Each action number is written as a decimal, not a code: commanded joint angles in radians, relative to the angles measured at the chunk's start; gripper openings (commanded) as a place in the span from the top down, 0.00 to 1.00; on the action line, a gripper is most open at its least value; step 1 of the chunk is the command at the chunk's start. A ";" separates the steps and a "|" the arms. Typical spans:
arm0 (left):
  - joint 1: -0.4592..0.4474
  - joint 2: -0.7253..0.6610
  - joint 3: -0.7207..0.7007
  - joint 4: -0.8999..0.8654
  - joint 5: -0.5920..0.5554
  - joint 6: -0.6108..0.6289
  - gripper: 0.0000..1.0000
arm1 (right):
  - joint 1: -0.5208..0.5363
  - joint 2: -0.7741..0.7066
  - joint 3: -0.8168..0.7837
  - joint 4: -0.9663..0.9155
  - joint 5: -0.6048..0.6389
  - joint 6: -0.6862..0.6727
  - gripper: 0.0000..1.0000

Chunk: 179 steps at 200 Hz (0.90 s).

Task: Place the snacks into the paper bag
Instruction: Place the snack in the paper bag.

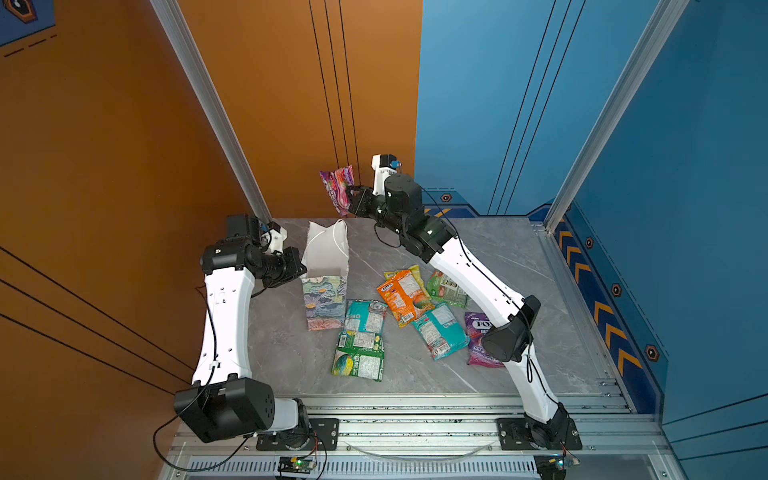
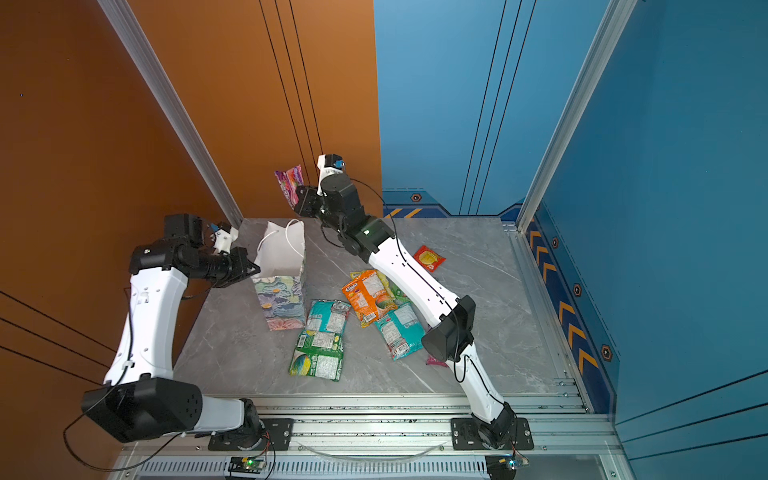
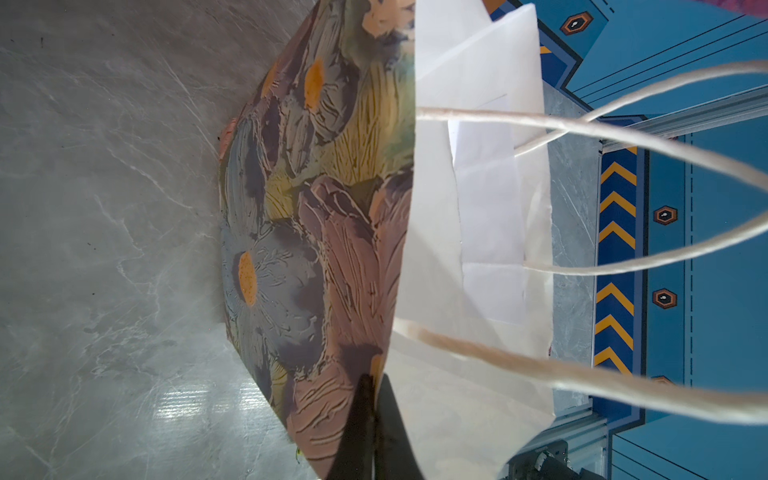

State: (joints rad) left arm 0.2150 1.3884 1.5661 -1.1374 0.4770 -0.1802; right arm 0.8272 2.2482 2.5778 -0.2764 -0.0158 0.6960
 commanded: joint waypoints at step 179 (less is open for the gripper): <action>0.021 -0.050 -0.080 0.068 0.020 -0.078 1.00 | 0.038 -0.168 -0.103 -0.010 -0.070 0.024 1.00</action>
State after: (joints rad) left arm 0.2283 1.3567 1.5078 -1.0782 0.4801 -0.2375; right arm 0.8585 2.1727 2.4855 -0.3222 -0.0608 0.7124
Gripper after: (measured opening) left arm 0.046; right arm 0.047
